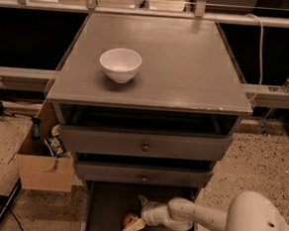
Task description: Pick apple from bottom drawer and place on counter
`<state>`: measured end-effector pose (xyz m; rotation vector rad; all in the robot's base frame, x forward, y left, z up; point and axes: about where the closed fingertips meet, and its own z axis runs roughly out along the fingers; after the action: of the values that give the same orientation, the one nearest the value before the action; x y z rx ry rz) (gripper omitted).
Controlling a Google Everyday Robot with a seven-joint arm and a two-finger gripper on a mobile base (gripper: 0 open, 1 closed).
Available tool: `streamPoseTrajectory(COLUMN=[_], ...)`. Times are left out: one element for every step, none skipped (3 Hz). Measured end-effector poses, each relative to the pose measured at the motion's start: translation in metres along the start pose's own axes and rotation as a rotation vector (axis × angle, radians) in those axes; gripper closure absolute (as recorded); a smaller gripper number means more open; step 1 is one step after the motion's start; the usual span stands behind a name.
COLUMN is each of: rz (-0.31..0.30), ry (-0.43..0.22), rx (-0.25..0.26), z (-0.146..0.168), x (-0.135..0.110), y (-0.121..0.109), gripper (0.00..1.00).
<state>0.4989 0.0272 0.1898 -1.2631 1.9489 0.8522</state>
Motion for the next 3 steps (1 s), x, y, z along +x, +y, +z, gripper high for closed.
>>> streamPoseTrajectory(rz=[-0.002, -0.047, -0.050], ry=[0.002, -0.023, -0.027], rx=[-0.001, -0.023, -0.034], z=[0.001, -0.003, -0.001], x=[0.000, -0.006, 0.002], y=[-0.001, 0.012, 0.015], gripper=[0.00, 0.00, 0.00])
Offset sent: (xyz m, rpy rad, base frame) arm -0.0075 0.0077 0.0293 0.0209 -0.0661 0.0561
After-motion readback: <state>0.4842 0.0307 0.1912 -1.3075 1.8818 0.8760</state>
